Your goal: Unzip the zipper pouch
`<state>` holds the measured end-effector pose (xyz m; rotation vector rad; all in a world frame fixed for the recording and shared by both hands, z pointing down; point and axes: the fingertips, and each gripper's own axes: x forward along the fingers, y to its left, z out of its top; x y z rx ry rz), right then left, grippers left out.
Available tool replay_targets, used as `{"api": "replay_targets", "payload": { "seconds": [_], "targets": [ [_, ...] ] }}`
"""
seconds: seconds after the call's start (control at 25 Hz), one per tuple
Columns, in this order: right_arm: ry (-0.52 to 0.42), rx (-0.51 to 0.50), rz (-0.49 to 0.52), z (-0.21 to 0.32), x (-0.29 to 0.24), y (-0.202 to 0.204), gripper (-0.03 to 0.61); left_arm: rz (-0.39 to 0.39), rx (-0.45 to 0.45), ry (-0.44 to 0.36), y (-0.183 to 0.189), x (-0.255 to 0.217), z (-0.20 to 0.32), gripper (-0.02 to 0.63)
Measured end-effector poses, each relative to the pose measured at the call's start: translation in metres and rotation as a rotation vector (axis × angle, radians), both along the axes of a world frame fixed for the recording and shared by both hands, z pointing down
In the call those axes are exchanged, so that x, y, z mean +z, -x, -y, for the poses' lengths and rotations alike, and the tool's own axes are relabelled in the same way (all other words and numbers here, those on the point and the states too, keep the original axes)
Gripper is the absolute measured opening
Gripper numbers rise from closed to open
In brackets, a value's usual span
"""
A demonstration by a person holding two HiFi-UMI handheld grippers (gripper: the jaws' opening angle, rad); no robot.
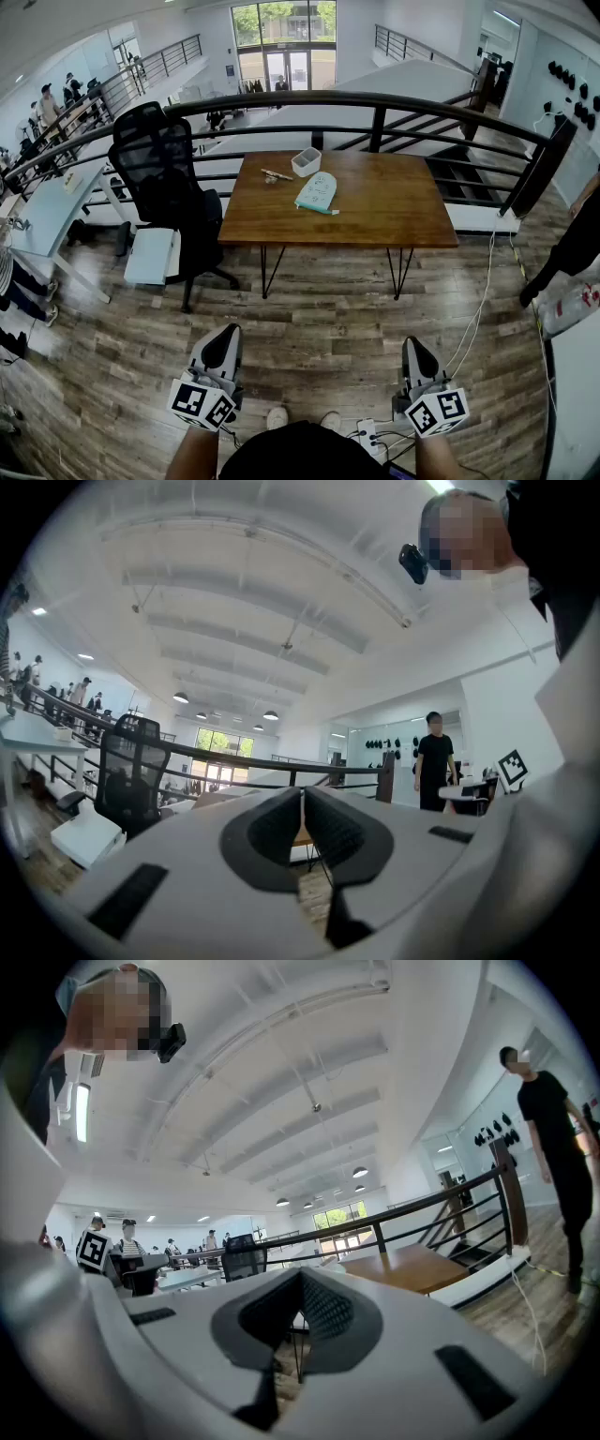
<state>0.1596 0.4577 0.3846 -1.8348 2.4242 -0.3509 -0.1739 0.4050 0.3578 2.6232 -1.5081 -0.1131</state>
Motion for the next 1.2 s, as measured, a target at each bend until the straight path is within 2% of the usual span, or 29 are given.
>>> {"api": "replay_targets", "payload": {
  "seconds": [0.76,0.88,0.92,1.04,1.12,1.2],
  "targets": [
    [-0.022,-0.074,0.019,0.013,-0.006,-0.025,-0.002,-0.024,-0.069,0.01,-0.033,0.006,-0.002,0.023],
    [-0.047,-0.094,0.03,0.013,-0.012,-0.026,0.07,-0.022,-0.075,0.004,-0.039,0.005,-0.005,0.027],
    [-0.053,-0.102,0.033,0.013,-0.014,-0.026,0.107,-0.021,-0.076,0.005,-0.041,0.005,-0.007,0.049],
    [-0.073,-0.126,0.036,0.009,-0.016,-0.027,0.194,-0.012,-0.078,0.01,-0.047,0.002,-0.015,0.193],
    [-0.074,-0.131,0.035,0.011,-0.014,-0.029,0.239,-0.002,-0.083,0.008,-0.049,0.0,-0.018,0.209],
    [-0.067,-0.127,0.039,0.014,-0.011,-0.03,0.247,0.007,-0.084,0.011,-0.048,0.001,-0.018,0.209]
  ]
}}
